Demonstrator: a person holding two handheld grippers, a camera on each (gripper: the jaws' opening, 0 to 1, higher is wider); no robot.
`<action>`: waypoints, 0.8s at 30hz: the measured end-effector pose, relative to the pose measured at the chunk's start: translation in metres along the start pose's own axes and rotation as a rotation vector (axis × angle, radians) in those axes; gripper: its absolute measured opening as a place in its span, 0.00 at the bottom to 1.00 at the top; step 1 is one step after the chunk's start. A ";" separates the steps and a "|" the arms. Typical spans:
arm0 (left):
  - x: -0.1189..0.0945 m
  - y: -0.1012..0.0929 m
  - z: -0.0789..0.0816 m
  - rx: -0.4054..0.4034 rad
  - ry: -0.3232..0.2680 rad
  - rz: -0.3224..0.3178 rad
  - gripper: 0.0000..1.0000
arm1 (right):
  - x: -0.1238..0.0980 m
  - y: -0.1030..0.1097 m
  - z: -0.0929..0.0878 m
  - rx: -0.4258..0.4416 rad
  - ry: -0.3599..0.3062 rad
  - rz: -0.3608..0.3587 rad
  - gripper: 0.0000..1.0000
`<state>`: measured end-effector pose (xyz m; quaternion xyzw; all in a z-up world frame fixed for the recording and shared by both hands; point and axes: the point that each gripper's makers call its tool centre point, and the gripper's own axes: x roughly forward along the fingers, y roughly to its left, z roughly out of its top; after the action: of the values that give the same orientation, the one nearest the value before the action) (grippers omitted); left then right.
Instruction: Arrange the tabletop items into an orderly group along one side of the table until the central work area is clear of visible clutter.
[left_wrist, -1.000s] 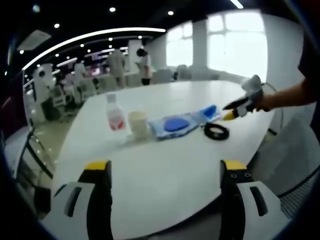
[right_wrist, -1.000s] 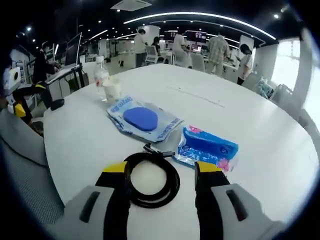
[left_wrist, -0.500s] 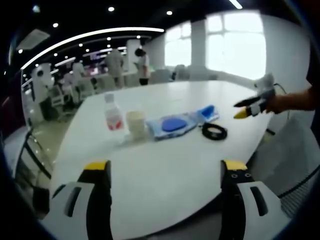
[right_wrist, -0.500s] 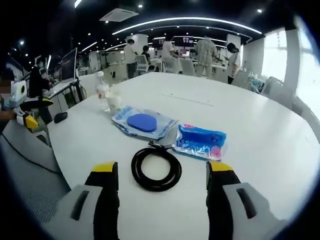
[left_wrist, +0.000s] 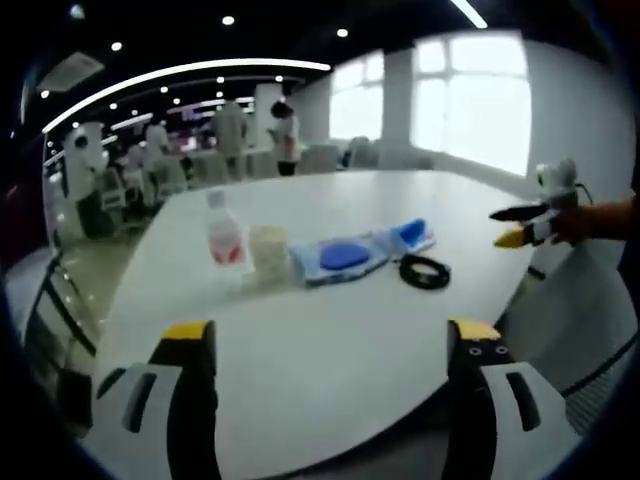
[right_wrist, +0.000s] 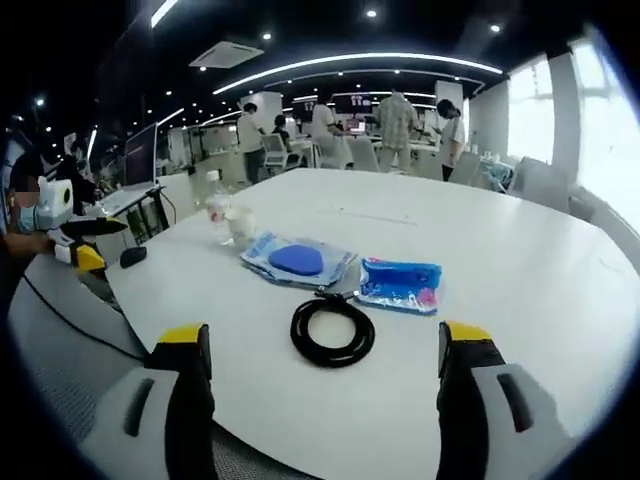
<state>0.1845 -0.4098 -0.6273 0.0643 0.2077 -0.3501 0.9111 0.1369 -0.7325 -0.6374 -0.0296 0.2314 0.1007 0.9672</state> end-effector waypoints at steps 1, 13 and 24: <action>0.000 0.000 0.000 0.003 0.001 -0.002 0.95 | -0.001 0.002 0.000 -0.002 -0.003 -0.002 0.97; -0.002 0.002 0.000 -0.015 -0.003 -0.001 1.00 | -0.015 0.005 -0.008 0.010 -0.014 -0.040 1.00; -0.001 0.007 -0.002 0.021 0.009 0.024 1.00 | -0.016 0.001 -0.010 -0.018 -0.016 -0.080 1.00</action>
<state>0.1878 -0.4037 -0.6293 0.0782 0.2074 -0.3409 0.9136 0.1185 -0.7353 -0.6395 -0.0468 0.2215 0.0641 0.9719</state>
